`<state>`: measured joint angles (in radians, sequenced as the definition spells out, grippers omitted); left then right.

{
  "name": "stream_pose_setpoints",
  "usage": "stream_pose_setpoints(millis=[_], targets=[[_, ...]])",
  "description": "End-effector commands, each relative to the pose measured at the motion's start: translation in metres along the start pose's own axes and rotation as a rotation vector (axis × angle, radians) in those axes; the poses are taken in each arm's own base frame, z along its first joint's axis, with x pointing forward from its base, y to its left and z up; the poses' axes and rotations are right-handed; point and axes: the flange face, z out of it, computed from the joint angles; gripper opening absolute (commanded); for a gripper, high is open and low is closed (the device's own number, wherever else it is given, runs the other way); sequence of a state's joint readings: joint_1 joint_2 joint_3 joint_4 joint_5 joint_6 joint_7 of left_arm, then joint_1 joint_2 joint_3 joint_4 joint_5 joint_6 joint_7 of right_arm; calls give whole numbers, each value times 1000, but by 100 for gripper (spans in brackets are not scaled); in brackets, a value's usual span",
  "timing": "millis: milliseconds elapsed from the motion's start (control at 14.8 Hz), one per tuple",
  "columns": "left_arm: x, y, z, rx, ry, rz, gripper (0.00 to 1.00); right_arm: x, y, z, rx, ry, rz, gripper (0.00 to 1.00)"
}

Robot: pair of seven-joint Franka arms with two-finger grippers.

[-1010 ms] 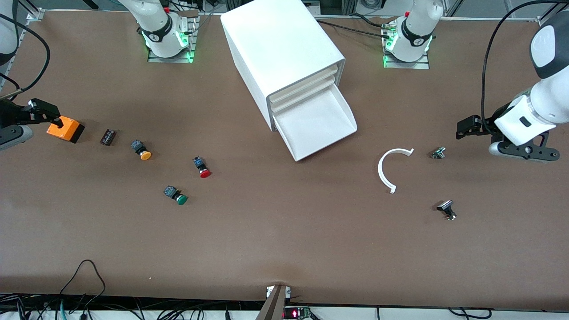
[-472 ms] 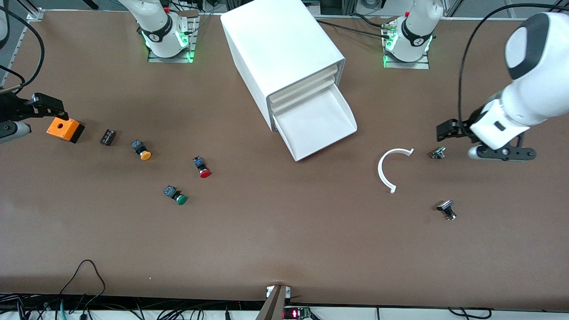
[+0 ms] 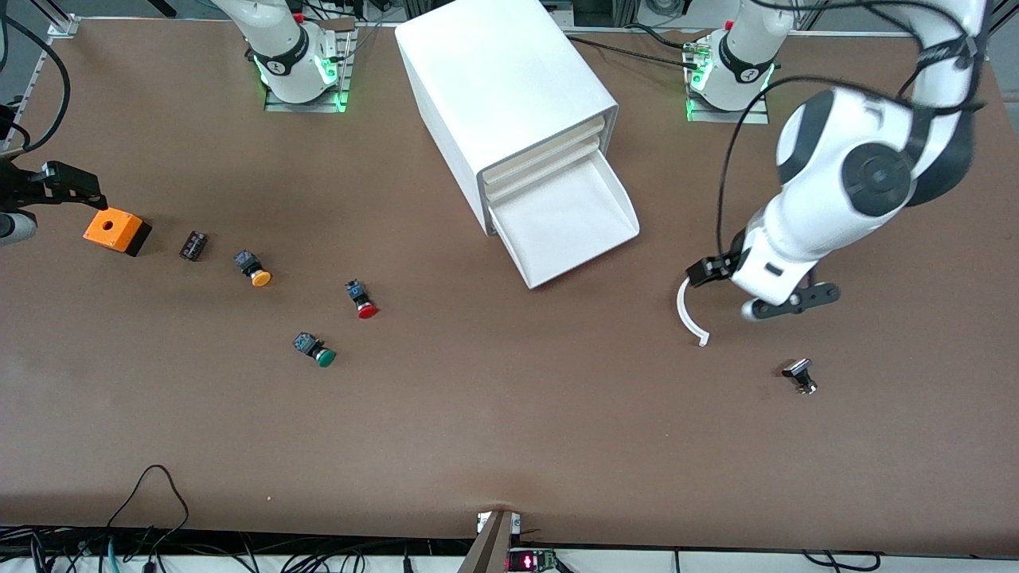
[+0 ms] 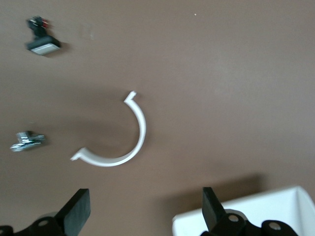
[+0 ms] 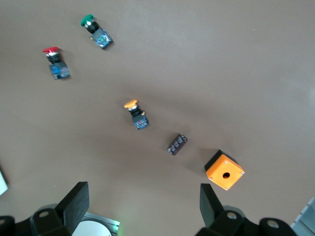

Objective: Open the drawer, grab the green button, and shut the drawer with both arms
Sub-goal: 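Move the left gripper to the open drawer's front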

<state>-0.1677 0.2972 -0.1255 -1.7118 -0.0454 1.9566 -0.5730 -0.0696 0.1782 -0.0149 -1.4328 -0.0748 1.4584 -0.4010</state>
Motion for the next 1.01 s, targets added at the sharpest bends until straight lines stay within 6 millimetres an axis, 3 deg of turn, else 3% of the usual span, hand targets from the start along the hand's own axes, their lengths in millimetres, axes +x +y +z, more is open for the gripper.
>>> stream_pose_setpoints(millis=[0,404,741,943], targets=[[0,33,43,-12,4,-100,100,-12,-7,-8,-10,-23,-17,100],[-23,96,125,-40,15,-295,100,-26,-14,-24,-15,-13,-20,100],[-52,98,170,-8,-20,-325,100,-30,-12,-30,-20,6,-20,100],[-70,111,197,14,-41,-345,100,-27,-15,-21,-11,-11,-26,100]])
